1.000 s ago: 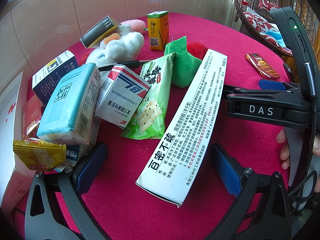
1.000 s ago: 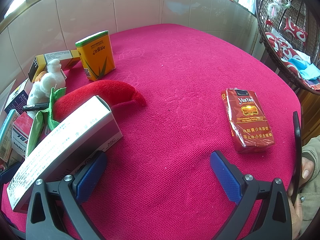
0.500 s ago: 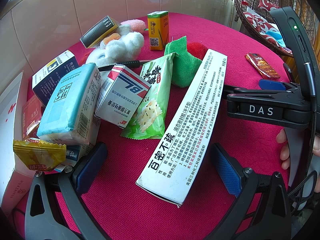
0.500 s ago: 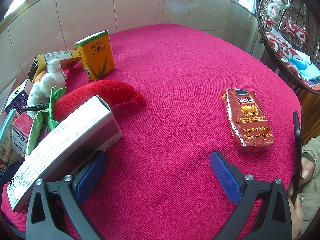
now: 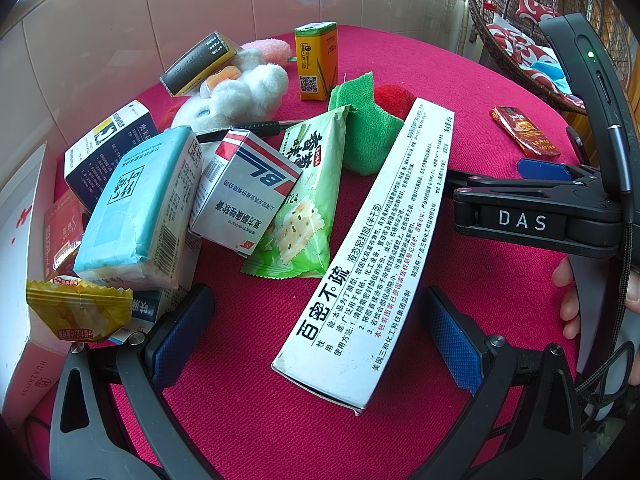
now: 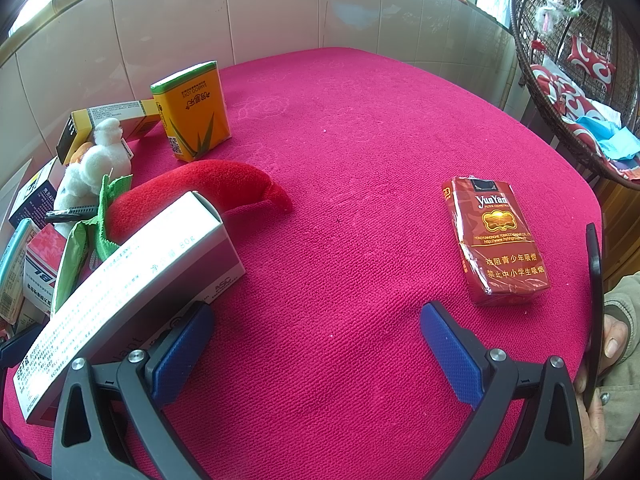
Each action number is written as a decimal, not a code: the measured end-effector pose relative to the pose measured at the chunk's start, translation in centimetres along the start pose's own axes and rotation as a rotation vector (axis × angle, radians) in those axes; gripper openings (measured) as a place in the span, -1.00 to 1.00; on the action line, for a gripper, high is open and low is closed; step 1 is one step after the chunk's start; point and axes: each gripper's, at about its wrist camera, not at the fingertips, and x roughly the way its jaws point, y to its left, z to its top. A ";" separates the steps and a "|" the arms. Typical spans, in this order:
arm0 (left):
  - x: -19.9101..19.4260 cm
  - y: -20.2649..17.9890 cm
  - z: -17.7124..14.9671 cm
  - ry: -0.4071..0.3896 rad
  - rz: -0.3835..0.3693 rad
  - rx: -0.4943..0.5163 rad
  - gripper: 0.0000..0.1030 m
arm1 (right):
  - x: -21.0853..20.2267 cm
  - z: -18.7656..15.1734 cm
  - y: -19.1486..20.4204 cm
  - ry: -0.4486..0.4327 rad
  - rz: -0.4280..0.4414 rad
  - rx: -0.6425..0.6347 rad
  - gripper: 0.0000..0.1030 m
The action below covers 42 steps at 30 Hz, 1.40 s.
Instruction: Organize objects
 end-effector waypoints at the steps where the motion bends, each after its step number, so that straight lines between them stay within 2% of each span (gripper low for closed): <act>1: 0.0 0.0 0.0 0.000 0.000 0.000 1.00 | 0.0 0.0 0.0 0.000 0.000 0.000 1.00; 24: 0.0 0.0 0.0 0.000 0.000 0.000 1.00 | -0.3 -0.1 -0.4 -0.009 0.024 0.021 1.00; 42: 0.0 0.0 0.0 0.000 0.000 0.000 1.00 | -1.4 -0.6 -1.1 -0.038 0.100 0.082 1.00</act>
